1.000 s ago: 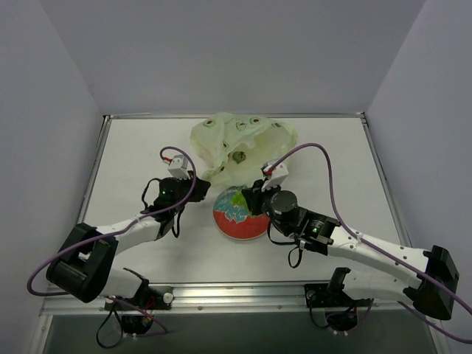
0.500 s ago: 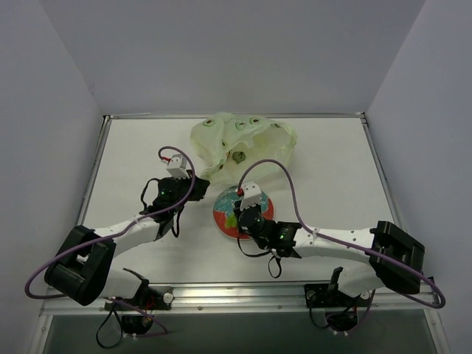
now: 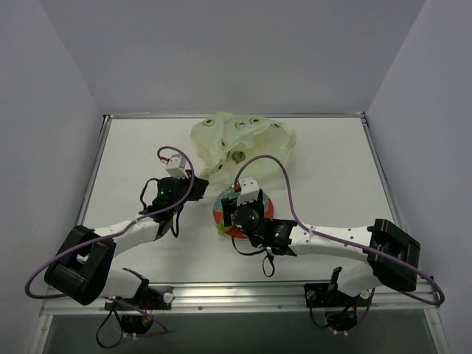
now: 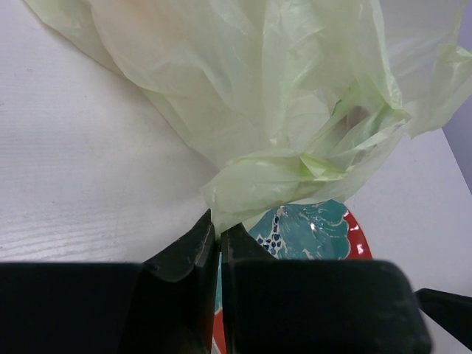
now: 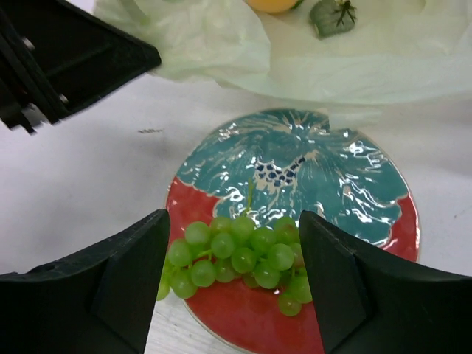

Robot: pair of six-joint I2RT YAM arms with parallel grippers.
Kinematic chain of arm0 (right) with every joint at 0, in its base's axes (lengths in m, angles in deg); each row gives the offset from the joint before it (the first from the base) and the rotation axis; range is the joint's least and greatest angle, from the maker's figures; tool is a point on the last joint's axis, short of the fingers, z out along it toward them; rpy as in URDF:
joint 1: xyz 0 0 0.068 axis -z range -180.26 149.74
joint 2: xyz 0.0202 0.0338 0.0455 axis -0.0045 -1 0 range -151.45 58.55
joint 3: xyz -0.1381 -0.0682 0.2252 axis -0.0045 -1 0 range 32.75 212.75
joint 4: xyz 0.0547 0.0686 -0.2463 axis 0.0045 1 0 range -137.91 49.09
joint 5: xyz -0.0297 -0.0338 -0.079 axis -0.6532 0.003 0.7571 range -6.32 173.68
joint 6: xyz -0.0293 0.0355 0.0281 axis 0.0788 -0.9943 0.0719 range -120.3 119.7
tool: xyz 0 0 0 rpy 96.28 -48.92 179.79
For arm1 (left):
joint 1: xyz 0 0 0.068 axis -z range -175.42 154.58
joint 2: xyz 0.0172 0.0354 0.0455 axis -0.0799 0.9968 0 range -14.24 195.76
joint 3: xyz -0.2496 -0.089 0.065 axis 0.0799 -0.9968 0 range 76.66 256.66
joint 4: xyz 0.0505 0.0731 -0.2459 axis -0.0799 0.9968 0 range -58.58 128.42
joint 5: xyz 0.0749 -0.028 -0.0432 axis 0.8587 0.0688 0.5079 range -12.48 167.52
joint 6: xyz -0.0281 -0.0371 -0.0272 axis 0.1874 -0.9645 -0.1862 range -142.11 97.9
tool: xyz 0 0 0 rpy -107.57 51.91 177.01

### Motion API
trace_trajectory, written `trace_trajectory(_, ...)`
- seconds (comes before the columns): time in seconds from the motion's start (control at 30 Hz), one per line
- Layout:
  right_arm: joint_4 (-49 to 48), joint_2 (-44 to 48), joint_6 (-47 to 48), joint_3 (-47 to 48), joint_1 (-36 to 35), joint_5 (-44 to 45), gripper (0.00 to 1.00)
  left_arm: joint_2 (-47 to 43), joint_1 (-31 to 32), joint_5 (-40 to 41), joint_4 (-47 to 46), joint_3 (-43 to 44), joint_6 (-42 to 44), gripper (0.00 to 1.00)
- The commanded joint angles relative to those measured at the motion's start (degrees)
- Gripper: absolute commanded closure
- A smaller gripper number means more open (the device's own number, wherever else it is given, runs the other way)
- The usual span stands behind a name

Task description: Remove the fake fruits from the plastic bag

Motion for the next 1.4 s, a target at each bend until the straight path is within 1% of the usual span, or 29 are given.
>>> trace_trajectory(0.0, -0.8, 0.53, 3.47, 4.73, 0.3, 2.5, 0.36, -2.04, -0.47, 1.22, -2.04, 0.43, 0.57, 0.98)
trace_trajectory(0.07, -1.42, -0.61, 6.1, 7.35, 1.26, 2.42, 0.48, -2.57, -0.47, 1.84, -2.04, -0.1, 0.39, 0.98)
trace_trajectory(0.1, -2.73, -1.31, 6.81, 8.15, 3.53, 1.63, 0.63, -2.83, -0.47, 2.01, -1.95, -0.28, 0.3, 0.98)
trace_trajectory(0.17, -4.93, -3.67, 7.52, 9.82, 6.52, -2.84, 0.72, -3.45, -0.47, 2.37, -1.95, -0.72, 0.22, 0.98)
trace_trajectory(0.2, -7.81, -4.73, 7.53, 10.09, 9.58, -4.33, 0.82, -3.54, -0.55, 2.45, -2.04, -0.8, 0.22, 0.98)
trace_trajectory(0.27, -10.73, -6.93, 7.26, 10.79, 11.98, -6.36, 0.88, -4.06, -0.47, 2.72, -2.13, -1.15, 0.13, 0.98)
trace_trajectory(0.3, -13.18, -9.9, 7.26, 11.93, 13.21, -6.89, 0.92, -4.24, -0.55, 2.98, -2.13, -1.33, -0.05, 0.98)
trace_trajectory(0.33, -13.64, -11.67, 7.09, 12.98, 15.48, -7.68, 0.93, -4.68, -0.47, 3.42, -2.22, -1.59, -0.48, 0.98)
trace_trajectory(0.43, -15.48, -18.97, 5.94, 17.99, 19.0, -11.64, 0.93, -7.22, -0.47, 6.49, -1.17, -3.09, -1.63, 0.98)
trace_trajectory(0.47, -15.92, -22.29, 5.16, 19.31, 19.8, -13.39, 0.91, -8.8, -0.47, 8.5, -0.81, -3.79, -1.98, 0.98)
trace_trajectory(0.53, -17.24, -25.12, 1.74, 23.17, 21.56, -16.03, 0.87, -10.73, -0.47, 10.01, 0.15, -4.49, -2.94, 0.98)
trace_trajectory(0.6, -19.34, -29.08, -0.29, 25.29, 22.97, -17.96, 0.78, -11.62, -0.38, 11.68, 0.33, -5.54, -3.65, 0.98)
trace_trajectory(0.63, -19.53, -30.31, -0.91, 27.91, 23.24, -17.8, 0.73, -12.06, -0.38, 12.12, 0.42, -5.72, -3.83, 0.98)
trace_trajectory(0.67, -19.53, -32.84, -1.78, 29.24, 23.67, -17.36, 0.61, -12.15, -0.38, 12.21, 0.59, -5.73, -3.91, 0.98)
trace_trajectory(0.77, -19.79, -36.72, -6.96, 32.85, 24.64, -16.66, 0.41, -10.4, -0.47, 11.6, 0.86, -5.03, -4.09, 0.98)
trace_trajectory(0.8, -21.27, -37.52, -8.11, 33.29, 25.08, -16.92, 0.3, -9.7, -0.47, 11.16, 0.25, -4.85, -4.27, 0.98)
trace_trajectory(0.83, -22.16, -38.14, -9.25, 33.65, 25.26, -17.44, 0.26, -8.13, -0.38, 10.37, -0.45, -4.85, -4.53, 0.98)
trace_trajectory(0.87, -22.95, -39.54, -10.65, 34.43, 25.35, -17.62, 0.19, -7.41, -0.38, 9.93, -1.07, -4.76, -4.79, 0.98)
trace_trajectory(0.97, -23.31, -42.96, -11.37, 37.33, 25.35, -17.62, 0.11, -5.48, -0.38, 8.78, -2.48, -4.58, -5.23, 0.98)
trace_trajectory(1.0, -22.53, -44.02, -11.37, 39.78, 25.35, -17.36, 0.06, -5.21, -0.29, 8.7, -2.92, -4.5, -5.32, 0.98)
trace_trajectory(1.07, -22.17, -46.65, -11.28, 41.99, 25.7, -17.01, 0.02, -5.03, -0.29, 8.7, -2.92, -4.41, -5.15, 0.98)
trace_trajectory(1.13, -21.9, -48.24, -11.55, 44.98, 26.13, -17.01, 0.0, -5.38, -0.29, 8.78, -2.92, -4.5, -5.06, 0.98)
trace_trajectory(1.3, -20.41, -53.69, -10.33, 51.65, 26.84, -16.74, 0.0, -5.56, -0.38, 8.96, -2.57, -4.5, -4.88, 0.98)
trace_trajectory(1.37, -18.14, -56.32, -9.53, 55.7, 27.19, -16.83, 0.0, -5.21, -0.29, 8.87, -2.66, -4.32, -4.88, 0.98)
